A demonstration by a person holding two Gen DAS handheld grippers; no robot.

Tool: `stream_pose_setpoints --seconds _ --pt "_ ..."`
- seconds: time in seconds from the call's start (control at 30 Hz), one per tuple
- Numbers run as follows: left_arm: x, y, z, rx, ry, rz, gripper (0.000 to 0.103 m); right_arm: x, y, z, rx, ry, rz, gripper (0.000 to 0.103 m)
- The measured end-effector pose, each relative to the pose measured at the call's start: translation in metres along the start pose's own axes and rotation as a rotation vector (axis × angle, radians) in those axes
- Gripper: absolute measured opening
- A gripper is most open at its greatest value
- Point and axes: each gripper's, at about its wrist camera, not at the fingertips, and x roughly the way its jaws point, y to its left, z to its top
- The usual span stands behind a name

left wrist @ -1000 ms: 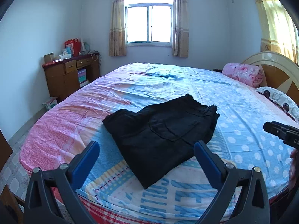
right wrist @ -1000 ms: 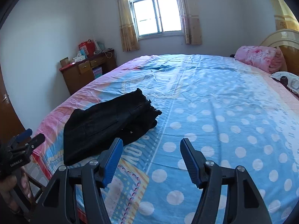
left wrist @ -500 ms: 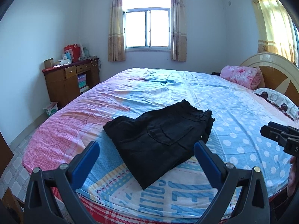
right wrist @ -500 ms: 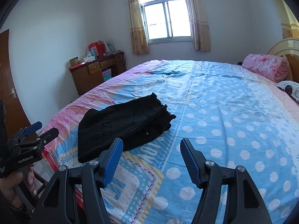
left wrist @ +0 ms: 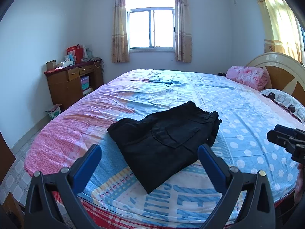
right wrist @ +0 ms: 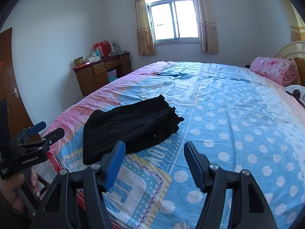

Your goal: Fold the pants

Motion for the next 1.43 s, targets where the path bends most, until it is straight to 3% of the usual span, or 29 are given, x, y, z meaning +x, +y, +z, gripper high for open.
stream_pose_setpoints --seconds 0.83,1.43 --pt "-0.003 0.002 0.002 -0.009 0.0 0.047 0.103 -0.005 0.01 0.001 -0.033 -0.014 0.02 0.066" --pt "-0.002 0.004 -0.002 -0.016 0.004 0.039 0.103 -0.005 0.015 -0.003 -0.046 -0.002 0.027 0.066"
